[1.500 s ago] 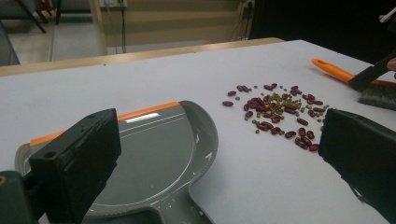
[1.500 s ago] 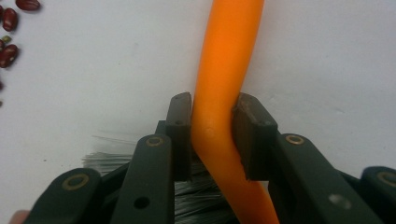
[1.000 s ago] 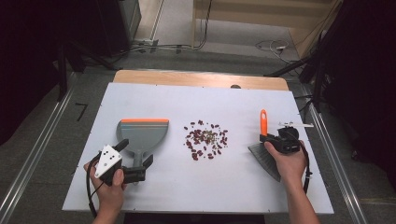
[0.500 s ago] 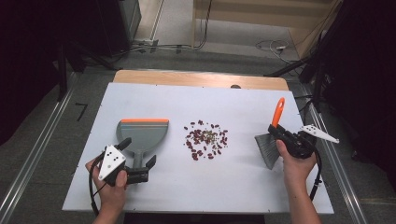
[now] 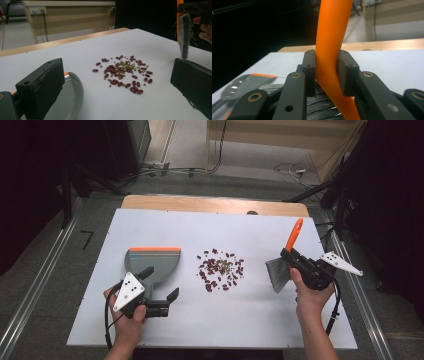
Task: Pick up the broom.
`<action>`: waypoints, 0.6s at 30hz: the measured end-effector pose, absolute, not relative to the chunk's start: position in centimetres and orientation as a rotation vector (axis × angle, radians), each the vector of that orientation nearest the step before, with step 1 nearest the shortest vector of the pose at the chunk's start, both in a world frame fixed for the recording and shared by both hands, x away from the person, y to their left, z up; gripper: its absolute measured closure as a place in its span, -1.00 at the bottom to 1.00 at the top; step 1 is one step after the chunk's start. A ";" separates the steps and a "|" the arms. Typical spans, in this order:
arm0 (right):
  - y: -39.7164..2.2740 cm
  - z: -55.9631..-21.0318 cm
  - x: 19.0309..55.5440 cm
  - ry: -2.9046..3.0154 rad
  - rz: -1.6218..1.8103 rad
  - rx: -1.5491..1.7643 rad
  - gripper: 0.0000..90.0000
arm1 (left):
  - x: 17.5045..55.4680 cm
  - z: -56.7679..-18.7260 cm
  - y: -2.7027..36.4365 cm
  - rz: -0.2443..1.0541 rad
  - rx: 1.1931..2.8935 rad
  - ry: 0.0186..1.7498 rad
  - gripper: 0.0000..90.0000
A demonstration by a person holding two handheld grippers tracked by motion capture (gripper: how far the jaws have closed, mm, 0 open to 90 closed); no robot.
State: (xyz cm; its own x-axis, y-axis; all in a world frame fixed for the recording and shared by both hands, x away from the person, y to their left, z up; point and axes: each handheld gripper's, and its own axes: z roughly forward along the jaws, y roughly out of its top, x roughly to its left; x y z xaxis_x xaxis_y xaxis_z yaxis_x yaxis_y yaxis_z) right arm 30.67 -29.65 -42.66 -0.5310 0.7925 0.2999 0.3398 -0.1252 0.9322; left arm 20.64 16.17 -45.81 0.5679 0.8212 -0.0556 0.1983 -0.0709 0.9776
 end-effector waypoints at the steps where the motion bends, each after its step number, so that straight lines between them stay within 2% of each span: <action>1: -29.2 -42.5 30.5 1.788 1.706 1.240 0.54 | 20.7 -45.7 15.9 0.632 1.599 0.875 -1.00; 5: -27.4 -42.0 30.0 1.818 1.728 1.190 0.54 | 20.9 -45.0 14.4 0.574 1.604 0.850 -1.00; 12: -25.1 -41.2 29.4 1.847 1.757 1.132 0.54 | 21.4 -44.5 13.1 0.552 1.621 0.831 -1.00; 14: -24.1 -40.9 29.1 1.860 1.770 1.106 0.54 | 21.9 -44.2 12.3 0.480 1.634 0.834 -1.00; 18: -22.8 -40.6 28.6 1.875 1.792 1.075 0.54 | 22.3 -43.9 11.2 0.448 1.663 0.811 -1.00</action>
State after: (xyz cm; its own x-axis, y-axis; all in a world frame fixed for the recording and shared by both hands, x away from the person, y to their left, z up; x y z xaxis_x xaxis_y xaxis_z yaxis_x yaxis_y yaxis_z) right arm 28.62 -22.82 -40.61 -0.6597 0.7066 0.2561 0.2879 -0.0772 0.9545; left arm 22.28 11.24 -43.87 0.6859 0.7160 -0.1301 0.2715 -0.0859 0.9586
